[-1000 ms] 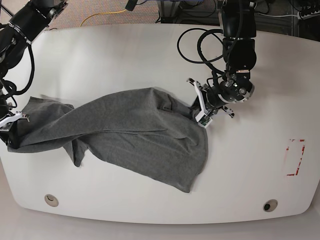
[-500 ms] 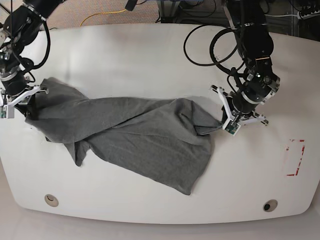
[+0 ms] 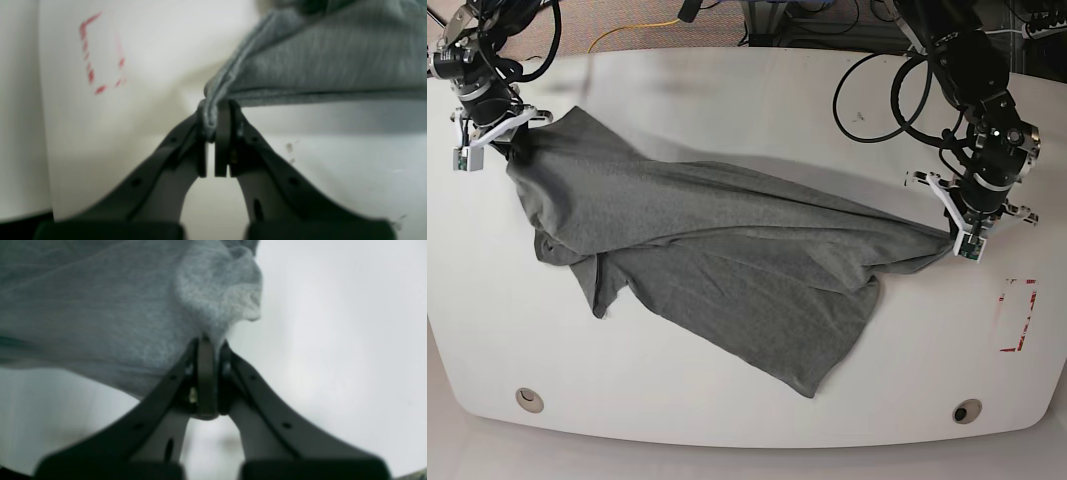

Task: Fold the T-shirt properly
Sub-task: 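Pull the shirt apart with both grippers, stretching it between them, then lift the shirt with both grippers and swing it toward the robot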

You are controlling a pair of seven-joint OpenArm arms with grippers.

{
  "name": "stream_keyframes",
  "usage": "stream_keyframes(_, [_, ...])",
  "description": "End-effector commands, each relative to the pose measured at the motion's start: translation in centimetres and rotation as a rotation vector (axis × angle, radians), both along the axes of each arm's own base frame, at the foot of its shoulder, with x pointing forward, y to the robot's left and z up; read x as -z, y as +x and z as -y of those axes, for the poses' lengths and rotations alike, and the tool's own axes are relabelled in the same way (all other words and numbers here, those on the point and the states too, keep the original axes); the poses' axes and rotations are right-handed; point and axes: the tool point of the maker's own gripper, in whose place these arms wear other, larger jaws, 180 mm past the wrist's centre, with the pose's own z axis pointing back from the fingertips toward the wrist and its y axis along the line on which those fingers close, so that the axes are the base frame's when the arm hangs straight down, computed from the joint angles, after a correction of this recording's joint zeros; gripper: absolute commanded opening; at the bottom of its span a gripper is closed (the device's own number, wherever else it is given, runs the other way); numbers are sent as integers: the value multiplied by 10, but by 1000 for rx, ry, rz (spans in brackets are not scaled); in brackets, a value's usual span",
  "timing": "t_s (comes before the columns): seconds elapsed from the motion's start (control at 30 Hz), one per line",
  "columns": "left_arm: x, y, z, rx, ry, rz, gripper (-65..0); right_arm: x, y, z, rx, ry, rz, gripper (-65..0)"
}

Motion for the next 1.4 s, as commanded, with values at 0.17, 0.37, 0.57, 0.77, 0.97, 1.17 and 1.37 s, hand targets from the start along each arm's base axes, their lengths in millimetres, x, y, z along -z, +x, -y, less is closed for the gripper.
stream_keyframes(0.17, [-9, -5, -18, -47, 14, 32, -650, 6, -42, -7, -6, 78, -44, -650])
stream_keyframes(0.37, [-2, -15, -24, -66, 17, 10, -650, 9, -65, -23, -35, 170, -67, -650])
stream_keyframes(0.57, [-14, -2, -20, -62, 6, 51, -650, -7, -56, -36, -63, 272, 20, -650])
stream_keyframes(0.77, [-49, 35, 1, -29, -37, 172, -650, -27, -25, -36, -80, 279, 133, -650])
stream_keyframes(0.97, [-102, 78, 21, 29, -48, 309, -650, -62, 22, -26, -113, 221, 281, -650])
stream_keyframes(1.17, [-139, 101, 31, 77, -29, 392, -650, -109, 60, -16, -164, 144, 420, -650])
stream_keyframes(1.37, [-177, 115, 21, 72, 1, 469, -650, -144, 95, -14, -218, 108, 510, -650])
